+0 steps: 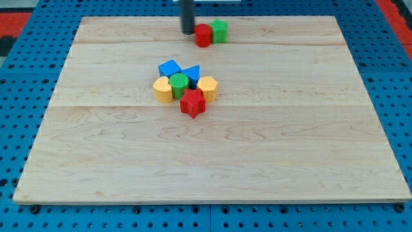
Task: Slide the red circle towards the top left
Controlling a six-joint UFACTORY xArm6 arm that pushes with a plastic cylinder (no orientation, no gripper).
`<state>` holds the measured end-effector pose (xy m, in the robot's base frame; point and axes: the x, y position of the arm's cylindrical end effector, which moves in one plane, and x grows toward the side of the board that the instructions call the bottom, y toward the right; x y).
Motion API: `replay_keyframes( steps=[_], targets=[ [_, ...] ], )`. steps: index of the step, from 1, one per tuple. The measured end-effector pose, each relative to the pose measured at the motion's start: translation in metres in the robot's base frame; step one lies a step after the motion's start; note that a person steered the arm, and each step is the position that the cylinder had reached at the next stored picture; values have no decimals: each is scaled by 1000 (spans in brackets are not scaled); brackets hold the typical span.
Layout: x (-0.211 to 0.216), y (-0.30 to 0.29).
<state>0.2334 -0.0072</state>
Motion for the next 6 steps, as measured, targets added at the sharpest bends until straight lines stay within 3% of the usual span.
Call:
replay_keyframes(
  steps=[1,3,5,6],
  targets=[
    [0,76],
    [55,73],
    [36,-63],
    [72,-55]
  ],
)
